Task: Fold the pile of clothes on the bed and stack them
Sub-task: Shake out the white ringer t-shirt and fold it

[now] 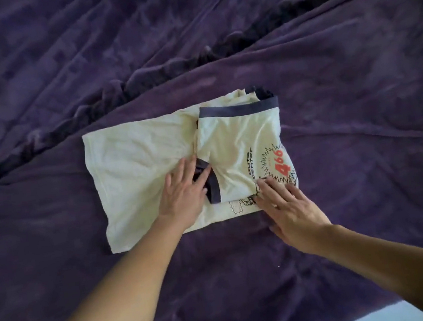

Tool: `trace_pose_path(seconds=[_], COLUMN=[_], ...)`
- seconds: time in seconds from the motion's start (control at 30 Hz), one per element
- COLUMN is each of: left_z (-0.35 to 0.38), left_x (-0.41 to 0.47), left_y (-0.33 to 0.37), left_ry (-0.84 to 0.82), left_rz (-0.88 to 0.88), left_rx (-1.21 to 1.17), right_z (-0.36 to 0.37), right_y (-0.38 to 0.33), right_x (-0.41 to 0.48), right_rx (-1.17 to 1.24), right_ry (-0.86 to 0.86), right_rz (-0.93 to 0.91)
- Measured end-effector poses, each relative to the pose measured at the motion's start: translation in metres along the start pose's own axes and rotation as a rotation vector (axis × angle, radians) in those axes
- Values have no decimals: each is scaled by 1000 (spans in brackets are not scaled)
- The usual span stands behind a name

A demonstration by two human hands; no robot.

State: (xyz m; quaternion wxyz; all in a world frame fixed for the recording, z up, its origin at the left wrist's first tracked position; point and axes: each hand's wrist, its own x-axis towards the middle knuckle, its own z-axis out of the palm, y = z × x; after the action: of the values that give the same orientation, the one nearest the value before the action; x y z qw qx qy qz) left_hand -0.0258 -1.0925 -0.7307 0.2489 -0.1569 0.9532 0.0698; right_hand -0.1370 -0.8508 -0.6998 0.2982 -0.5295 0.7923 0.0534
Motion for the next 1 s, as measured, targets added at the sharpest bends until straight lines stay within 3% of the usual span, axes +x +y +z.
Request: trace_pose_path(seconds=[0.1, 0.17, 0.27, 0.37, 0.47, 0.57, 0.67, 0.77, 0.87, 1.0], left_z=[-12, -23, -32, -37, -41, -48, -56, -51, -40, -42], left_x=[0, -7, -26, -52, -63, -53, -33, -14, 1, 6], left_y=[2, -6, -40, -95, -158, -203, -224, -224, -216, -204], left_ry=[85, 226, 348, 370, 314, 260, 207, 188, 171, 315], left_rz=[10, -58, -384, -732, -897, -924, -841, -719, -649, -734], left_rx=[-104, -229, -439, -623, -753, -1107, -1271, -1299, -1318, -1250], right_z=[-8, -25, -50, -61, -56, -37, -13, 12, 23, 18], right_y=[2, -4, -26, -63, -114, -179, -239, -273, -279, -271], right_x=[-7, 1, 22, 39, 56, 78, 105, 129, 143, 127], right_rx=[39, 103, 165, 153, 192, 200, 159, 158, 231, 469], right_ry=[26, 135, 310, 264, 199, 178, 249, 300, 465, 612], right_rz=[8, 38, -4, -109, -209, -279, -204, -33, 34, 15])
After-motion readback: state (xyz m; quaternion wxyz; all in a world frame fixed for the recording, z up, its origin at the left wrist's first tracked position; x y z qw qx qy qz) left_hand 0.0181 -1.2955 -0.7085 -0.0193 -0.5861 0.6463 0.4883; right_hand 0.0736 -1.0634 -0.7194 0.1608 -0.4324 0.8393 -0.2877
